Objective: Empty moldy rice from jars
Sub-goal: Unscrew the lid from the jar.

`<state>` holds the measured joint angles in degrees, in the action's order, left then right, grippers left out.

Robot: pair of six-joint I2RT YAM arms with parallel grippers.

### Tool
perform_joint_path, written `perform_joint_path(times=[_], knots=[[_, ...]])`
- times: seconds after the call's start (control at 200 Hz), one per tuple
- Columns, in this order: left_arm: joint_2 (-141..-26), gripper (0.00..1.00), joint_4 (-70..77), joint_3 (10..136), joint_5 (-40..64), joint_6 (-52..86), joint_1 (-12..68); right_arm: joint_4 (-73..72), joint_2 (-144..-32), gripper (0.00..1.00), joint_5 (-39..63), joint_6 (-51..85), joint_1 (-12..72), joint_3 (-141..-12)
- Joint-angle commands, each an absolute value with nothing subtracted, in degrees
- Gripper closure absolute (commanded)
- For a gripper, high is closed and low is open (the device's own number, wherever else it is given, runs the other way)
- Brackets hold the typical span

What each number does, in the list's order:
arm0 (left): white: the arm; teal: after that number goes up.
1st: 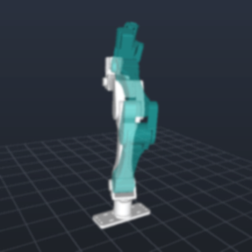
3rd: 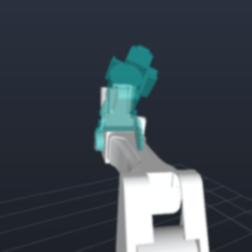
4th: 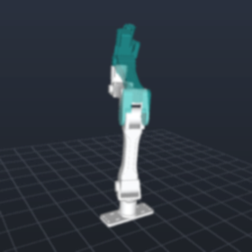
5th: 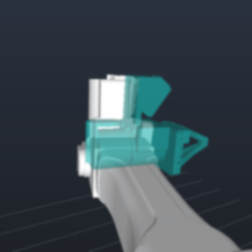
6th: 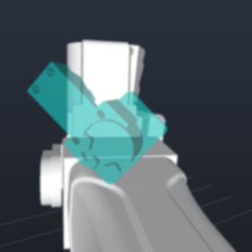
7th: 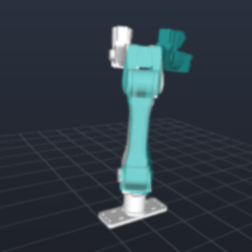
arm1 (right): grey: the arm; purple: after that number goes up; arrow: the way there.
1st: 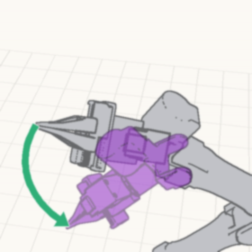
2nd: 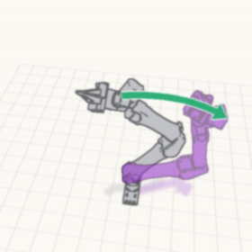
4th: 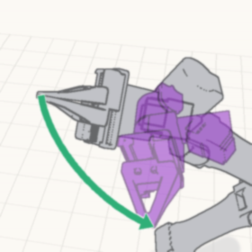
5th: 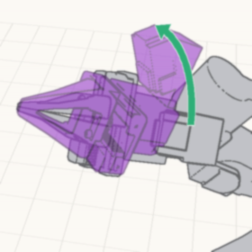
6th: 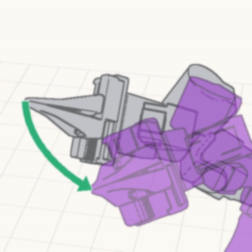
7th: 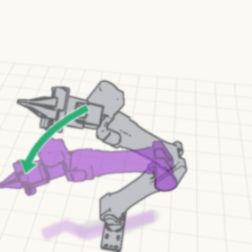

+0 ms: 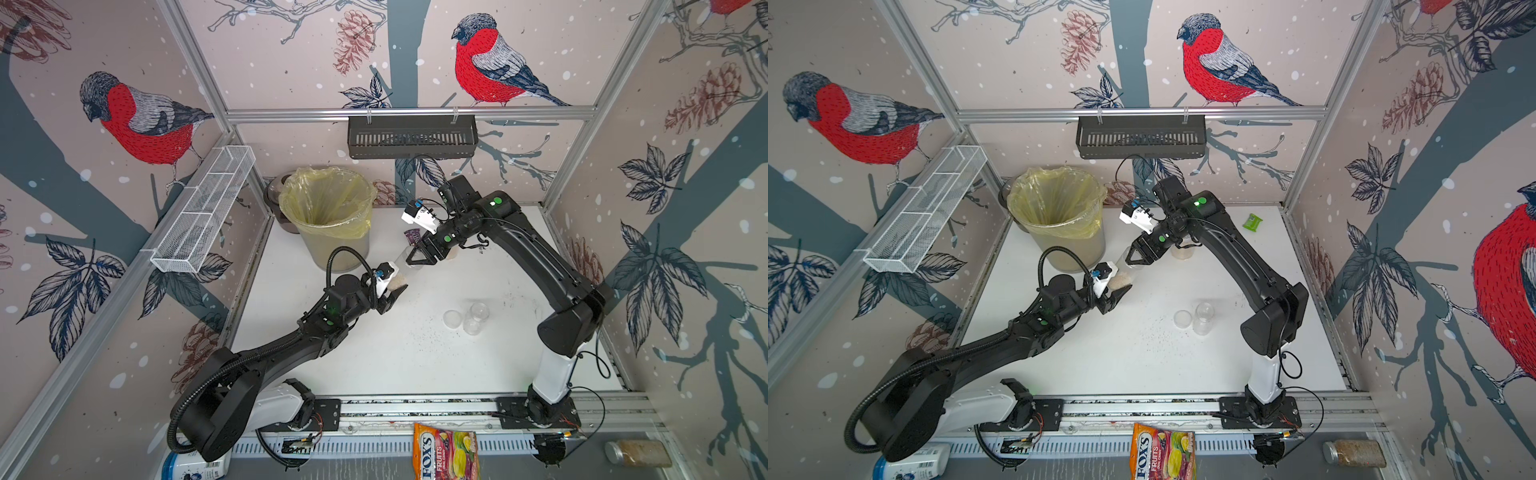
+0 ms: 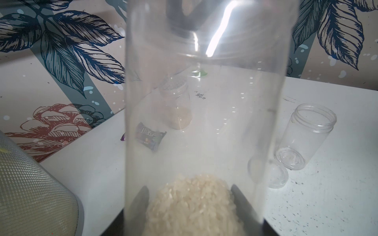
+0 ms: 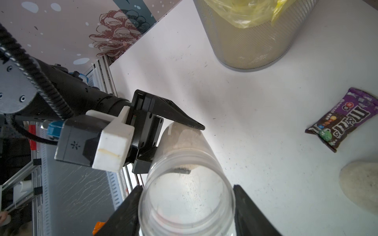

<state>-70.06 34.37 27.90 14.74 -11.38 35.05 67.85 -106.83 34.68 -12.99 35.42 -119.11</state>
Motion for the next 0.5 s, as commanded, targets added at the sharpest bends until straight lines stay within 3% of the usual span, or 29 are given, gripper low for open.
perform_joint_path(times=[0.0, 0.495], knots=[[-70.6, 1.0, 30.8, 28.1, 15.0, -12.0, 34.9, 68.4, -107.4, 0.64, 33.6, -18.5, 34.5, -121.1], [-71.0, 1.0, 28.7, 29.0, 15.1, -12.7, 34.7, 69.6, -108.2, 0.56, 34.9, -23.2, 35.2, -121.6]])
